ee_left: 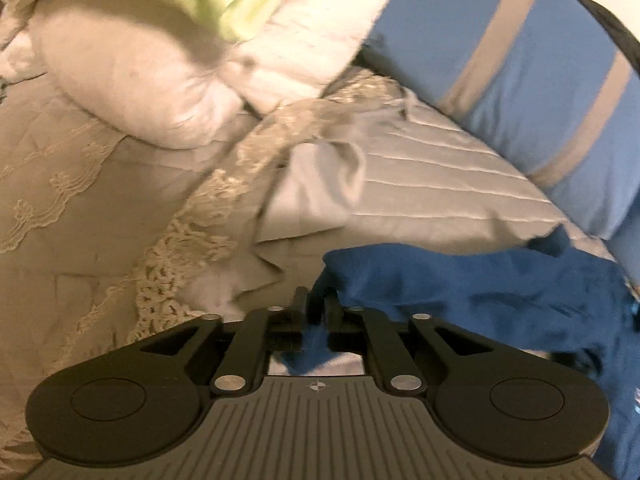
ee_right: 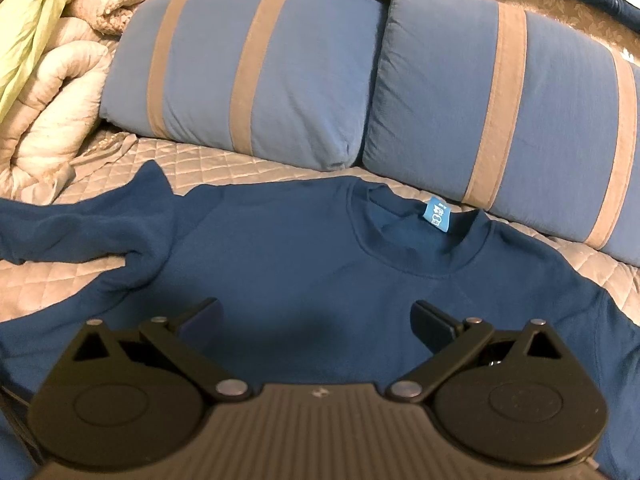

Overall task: Fold clothes
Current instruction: 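Pull the held sleeve outward away from the body with the left gripper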

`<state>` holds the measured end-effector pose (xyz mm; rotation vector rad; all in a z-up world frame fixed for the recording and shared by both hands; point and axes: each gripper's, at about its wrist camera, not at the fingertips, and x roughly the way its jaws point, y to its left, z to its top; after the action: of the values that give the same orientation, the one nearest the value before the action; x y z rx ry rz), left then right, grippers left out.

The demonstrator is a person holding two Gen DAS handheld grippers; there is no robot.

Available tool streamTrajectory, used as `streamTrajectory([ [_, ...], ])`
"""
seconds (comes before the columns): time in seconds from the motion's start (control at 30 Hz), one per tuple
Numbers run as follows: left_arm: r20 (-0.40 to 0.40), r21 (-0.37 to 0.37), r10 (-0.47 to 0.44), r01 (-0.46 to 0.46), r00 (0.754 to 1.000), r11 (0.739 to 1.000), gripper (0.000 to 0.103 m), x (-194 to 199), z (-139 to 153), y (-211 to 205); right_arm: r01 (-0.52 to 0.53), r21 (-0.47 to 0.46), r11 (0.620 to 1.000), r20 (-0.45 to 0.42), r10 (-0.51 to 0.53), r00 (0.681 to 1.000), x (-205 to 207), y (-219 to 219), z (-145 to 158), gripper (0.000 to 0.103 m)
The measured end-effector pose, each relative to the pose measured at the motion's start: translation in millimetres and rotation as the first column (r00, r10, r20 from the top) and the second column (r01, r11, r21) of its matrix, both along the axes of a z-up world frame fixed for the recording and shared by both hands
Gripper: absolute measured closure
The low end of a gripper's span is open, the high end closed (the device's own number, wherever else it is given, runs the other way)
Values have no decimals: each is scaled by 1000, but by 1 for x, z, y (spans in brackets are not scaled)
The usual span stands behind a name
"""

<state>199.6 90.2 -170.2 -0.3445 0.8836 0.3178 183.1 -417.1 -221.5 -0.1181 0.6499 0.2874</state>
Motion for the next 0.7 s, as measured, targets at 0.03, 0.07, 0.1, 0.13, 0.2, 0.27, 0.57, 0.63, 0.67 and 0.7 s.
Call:
streamTrajectory([
  [0.03,20,10,26,-26,999,1000,72,-1,-2,3,1,0,1000,-1,-1,1000,0,0,0,0],
  [0.07,48,16,50,-51,998,999,65,-3,-3,6,3,0,1000,-3,-3,1000,0,0,0,0],
  [0.1,78,19,73,-75,994,997,62,-5,-4,9,4,-1,1000,-4,-4,1000,0,0,-1,0],
  [0.13,110,15,86,-88,990,996,57,-10,-3,12,5,-1,1000,-5,-5,1000,0,0,-1,0],
  [0.2,163,-9,94,-93,982,996,52,-21,-1,14,4,-2,1000,-5,-4,1000,0,-1,-1,0],
  [0.27,212,-34,91,-86,973,996,45,-33,1,14,3,-1,1000,-4,-3,1000,0,-1,0,0],
  [0.57,263,-187,49,1,964,982,42,-56,-36,10,-11,-5,1000,-1,11,1000,-2,1,0,0],
  [0.63,281,-238,75,-6,957,971,43,-55,-47,13,-10,-6,1000,-3,10,1000,-1,1,0,0],
  [0.67,285,-260,88,-11,954,965,43,-54,-53,15,-9,-7,1000,-6,9,1000,-1,2,0,0],
  [0.7,286,-280,98,-15,953,960,43,-53,-58,16,-7,-7,1000,-8,7,1000,0,2,-1,0],
])
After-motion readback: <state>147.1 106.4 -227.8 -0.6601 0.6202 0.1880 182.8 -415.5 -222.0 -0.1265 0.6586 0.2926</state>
